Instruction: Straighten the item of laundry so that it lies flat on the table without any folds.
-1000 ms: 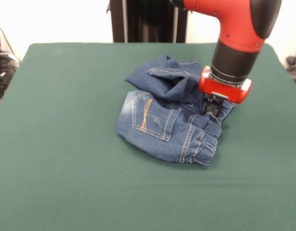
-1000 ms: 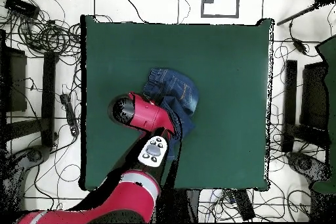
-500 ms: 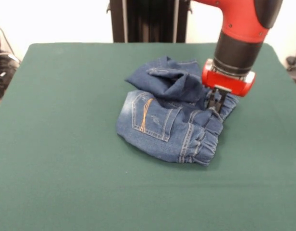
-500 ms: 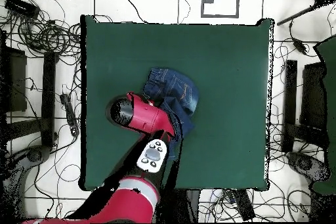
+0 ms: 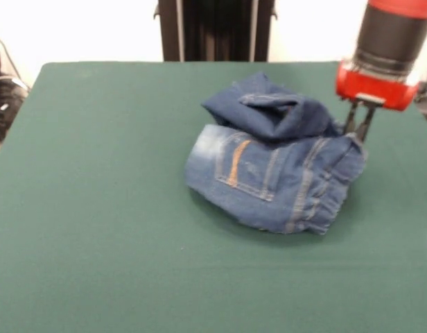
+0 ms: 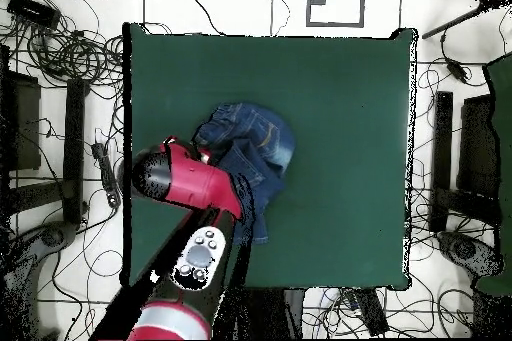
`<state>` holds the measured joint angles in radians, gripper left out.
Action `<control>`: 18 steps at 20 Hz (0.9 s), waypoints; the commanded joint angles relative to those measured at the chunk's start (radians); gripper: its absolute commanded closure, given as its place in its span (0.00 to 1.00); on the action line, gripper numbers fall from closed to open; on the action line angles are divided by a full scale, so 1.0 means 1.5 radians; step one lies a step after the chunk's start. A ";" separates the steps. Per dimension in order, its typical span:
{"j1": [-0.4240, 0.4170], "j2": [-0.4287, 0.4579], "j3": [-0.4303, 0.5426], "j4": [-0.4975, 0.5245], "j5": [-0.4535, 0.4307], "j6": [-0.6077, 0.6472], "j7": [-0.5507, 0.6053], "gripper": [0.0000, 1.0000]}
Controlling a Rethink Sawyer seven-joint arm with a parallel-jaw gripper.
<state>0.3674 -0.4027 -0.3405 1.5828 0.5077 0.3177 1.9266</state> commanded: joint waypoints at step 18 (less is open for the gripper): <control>0.148 -0.166 0.055 0.134 0.015 0.117 0.213 1.00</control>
<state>0.5572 -0.5601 -0.3374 1.6644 0.5133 0.3419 2.0109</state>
